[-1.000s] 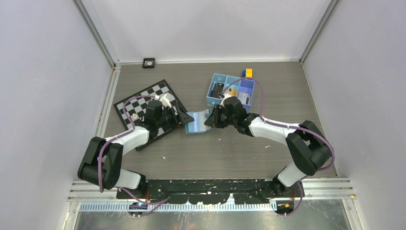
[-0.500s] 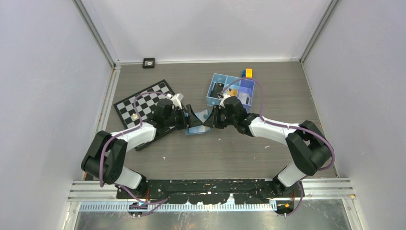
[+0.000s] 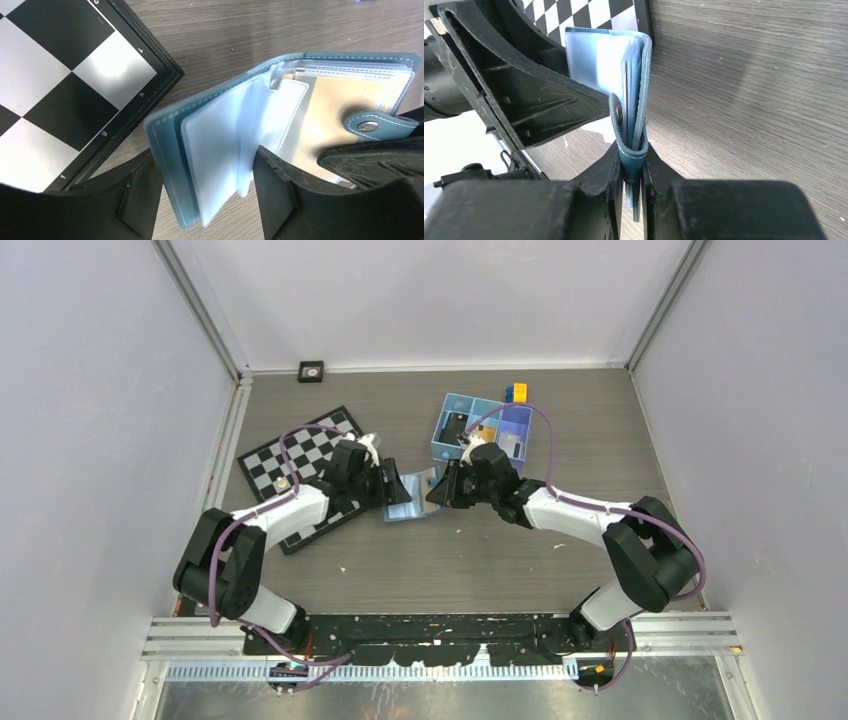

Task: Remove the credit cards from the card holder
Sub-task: Remove the credit card from the card holder.

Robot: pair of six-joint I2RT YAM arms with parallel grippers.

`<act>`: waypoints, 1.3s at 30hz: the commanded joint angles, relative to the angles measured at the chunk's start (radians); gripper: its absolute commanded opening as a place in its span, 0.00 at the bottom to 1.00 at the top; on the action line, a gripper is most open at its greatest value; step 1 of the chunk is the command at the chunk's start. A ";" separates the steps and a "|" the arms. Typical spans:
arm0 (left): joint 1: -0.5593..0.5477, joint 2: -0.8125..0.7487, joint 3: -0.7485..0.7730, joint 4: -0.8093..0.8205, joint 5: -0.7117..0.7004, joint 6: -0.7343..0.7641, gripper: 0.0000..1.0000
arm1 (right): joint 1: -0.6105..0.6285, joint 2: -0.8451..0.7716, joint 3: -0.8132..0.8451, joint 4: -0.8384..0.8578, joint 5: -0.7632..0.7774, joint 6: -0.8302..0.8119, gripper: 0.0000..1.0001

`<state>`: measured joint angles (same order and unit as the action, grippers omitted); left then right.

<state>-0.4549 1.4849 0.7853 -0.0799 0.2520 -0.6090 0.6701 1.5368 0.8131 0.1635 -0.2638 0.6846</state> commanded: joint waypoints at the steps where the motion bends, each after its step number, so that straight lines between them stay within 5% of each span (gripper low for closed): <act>1: 0.058 -0.026 -0.048 0.088 0.053 -0.047 0.64 | -0.009 -0.052 0.023 -0.021 0.094 -0.005 0.11; 10: 0.172 -0.156 -0.193 0.276 0.119 -0.147 0.67 | -0.042 -0.032 0.019 -0.021 0.080 0.021 0.11; 19: 0.157 -0.075 -0.235 0.582 0.350 -0.234 0.79 | -0.042 -0.013 0.028 -0.014 0.049 0.019 0.10; 26: 0.069 0.002 -0.160 0.526 0.358 -0.189 0.90 | -0.024 0.018 0.052 -0.023 0.025 0.007 0.10; 39: -0.035 0.009 -0.061 0.300 0.245 -0.058 0.89 | 0.079 0.078 0.150 -0.103 0.042 -0.081 0.10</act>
<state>-0.4839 1.5005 0.6781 0.2684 0.5236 -0.7082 0.7086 1.6085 0.8959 0.0532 -0.2127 0.6495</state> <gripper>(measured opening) 0.898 0.201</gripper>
